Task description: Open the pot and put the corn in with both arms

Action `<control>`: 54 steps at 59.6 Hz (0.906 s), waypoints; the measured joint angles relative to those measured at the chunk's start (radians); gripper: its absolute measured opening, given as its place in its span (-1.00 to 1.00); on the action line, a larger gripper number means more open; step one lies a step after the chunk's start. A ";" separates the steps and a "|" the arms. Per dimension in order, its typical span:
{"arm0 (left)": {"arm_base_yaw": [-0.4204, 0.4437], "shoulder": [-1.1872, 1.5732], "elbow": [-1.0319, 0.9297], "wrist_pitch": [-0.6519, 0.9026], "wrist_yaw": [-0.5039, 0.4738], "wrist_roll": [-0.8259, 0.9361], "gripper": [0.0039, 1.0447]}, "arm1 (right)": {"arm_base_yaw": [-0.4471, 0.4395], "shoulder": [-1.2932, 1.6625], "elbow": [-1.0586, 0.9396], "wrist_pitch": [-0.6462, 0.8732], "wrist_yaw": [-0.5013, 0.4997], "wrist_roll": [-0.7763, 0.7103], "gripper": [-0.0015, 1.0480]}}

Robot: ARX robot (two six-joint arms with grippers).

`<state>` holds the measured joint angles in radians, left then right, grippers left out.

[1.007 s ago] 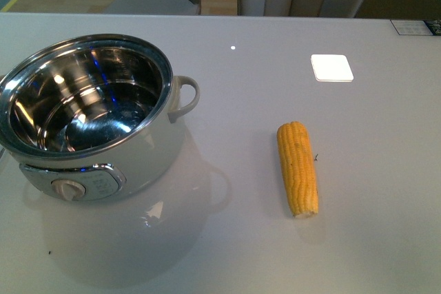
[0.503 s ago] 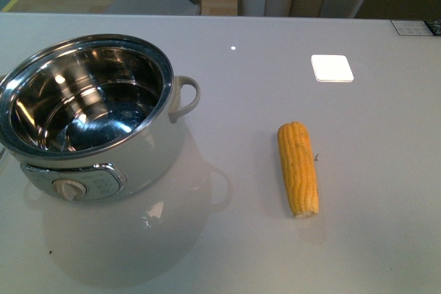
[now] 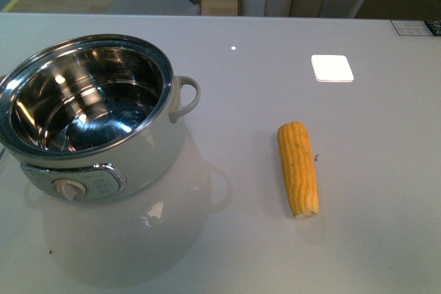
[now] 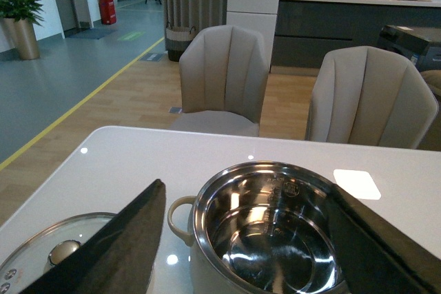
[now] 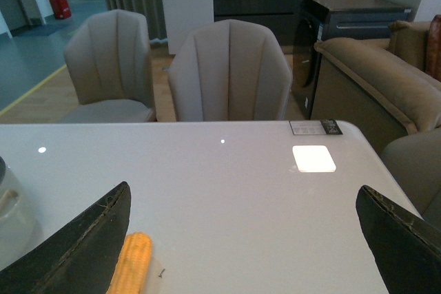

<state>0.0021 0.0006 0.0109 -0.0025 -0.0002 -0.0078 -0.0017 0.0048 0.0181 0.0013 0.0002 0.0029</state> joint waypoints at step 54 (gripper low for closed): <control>0.000 0.000 0.000 0.000 0.000 0.003 0.87 | 0.164 0.905 0.272 -0.282 -0.148 -0.095 0.83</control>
<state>0.0017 0.0006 0.0109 -0.0021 -0.0006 -0.0051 0.1619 0.9096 0.2901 -0.2810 -0.1474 -0.0917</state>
